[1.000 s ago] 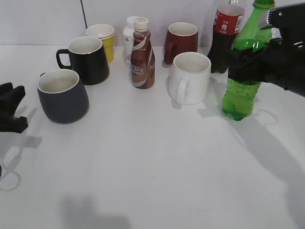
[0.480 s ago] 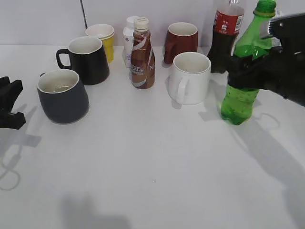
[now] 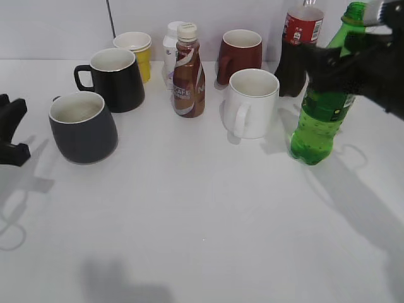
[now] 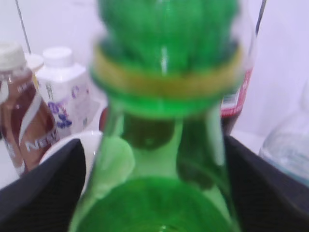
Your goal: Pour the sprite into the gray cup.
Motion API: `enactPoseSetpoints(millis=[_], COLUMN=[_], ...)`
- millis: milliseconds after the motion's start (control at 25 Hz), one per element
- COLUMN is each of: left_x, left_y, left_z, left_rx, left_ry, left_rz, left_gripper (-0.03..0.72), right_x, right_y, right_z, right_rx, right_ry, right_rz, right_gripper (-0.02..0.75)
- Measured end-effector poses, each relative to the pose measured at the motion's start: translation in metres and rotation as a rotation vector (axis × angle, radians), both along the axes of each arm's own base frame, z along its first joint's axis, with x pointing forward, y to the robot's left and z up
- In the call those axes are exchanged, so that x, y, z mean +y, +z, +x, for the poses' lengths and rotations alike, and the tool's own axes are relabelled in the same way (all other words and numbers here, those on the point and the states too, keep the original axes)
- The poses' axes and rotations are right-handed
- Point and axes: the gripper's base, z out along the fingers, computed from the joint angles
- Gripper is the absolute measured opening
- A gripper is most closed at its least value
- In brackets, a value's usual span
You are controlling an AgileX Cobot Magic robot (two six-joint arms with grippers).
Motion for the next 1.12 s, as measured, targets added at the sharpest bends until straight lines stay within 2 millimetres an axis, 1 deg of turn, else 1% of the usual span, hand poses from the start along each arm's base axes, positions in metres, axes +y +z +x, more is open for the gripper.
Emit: enactPoseSetpoints(millis=[120, 240, 280, 360, 400, 480, 520, 560, 600, 680, 800, 960, 1040, 1120], left_x=[-0.001, -0.001, 0.000, 0.002, 0.004, 0.008, 0.010, 0.012, 0.015, 0.020, 0.027, 0.035, 0.038, 0.040], left_y=[0.011, 0.031, 0.037, 0.060, 0.070, 0.096, 0.112, 0.122, 0.139, 0.160, 0.173, 0.166, 0.158, 0.150], left_z=[-0.004, -0.009, -0.011, -0.016, -0.018, -0.031, -0.039, -0.048, -0.064, -0.087, -0.126, -0.167, -0.183, -0.196], left_rx=[-0.040, -0.052, -0.027, -0.008, 0.029, 0.096, 0.104, 0.152, 0.155, 0.171, 0.185, 0.244, 0.306, 0.382], left_ry=[-0.007, 0.006, 0.018, 0.053, 0.067, 0.085, 0.093, 0.101, 0.108, 0.117, 0.126, 0.133, 0.137, 0.141], left_rz=[-0.003, 0.006, 0.012, 0.006, 0.012, 0.030, 0.031, 0.040, 0.032, 0.036, 0.037, 0.042, 0.055, 0.070], left_gripper=[0.212, 0.212, 0.212, 0.212, 0.214, 0.224, 0.235, 0.253, 0.272, 0.323, 0.389, 0.435, 0.443, 0.445], right_x=[-0.002, -0.005, -0.006, -0.010, -0.013, -0.019, -0.022, -0.026, -0.029, -0.036, -0.047, -0.059, -0.066, -0.072], right_y=[0.017, 0.049, 0.063, 0.091, 0.106, 0.133, 0.141, 0.149, 0.155, 0.160, 0.165, 0.160, 0.156, 0.146], right_z=[-0.006, -0.013, -0.017, -0.027, -0.034, -0.052, -0.059, -0.069, -0.079, -0.096, -0.126, -0.162, -0.184, -0.204], right_rx=[-0.058, -0.112, -0.118, -0.117, -0.112, -0.112, -0.100, -0.097, -0.098, -0.060, -0.003, 0.129, 0.203, 0.314], right_ry=[-0.001, -0.003, -0.005, -0.011, -0.016, -0.024, -0.029, -0.033, -0.036, -0.044, -0.056, -0.068, -0.068, -0.064], right_rz=[0.011, 0.022, 0.020, 0.013, 0.014, 0.005, 0.000, -0.003, -0.004, -0.024, -0.042, -0.070, -0.077, -0.097], right_gripper=[0.652, 0.652, 0.652, 0.652, 0.652, 0.652, 0.652, 0.652, 0.651, 0.651, 0.649, 0.647, 0.645, 0.638])
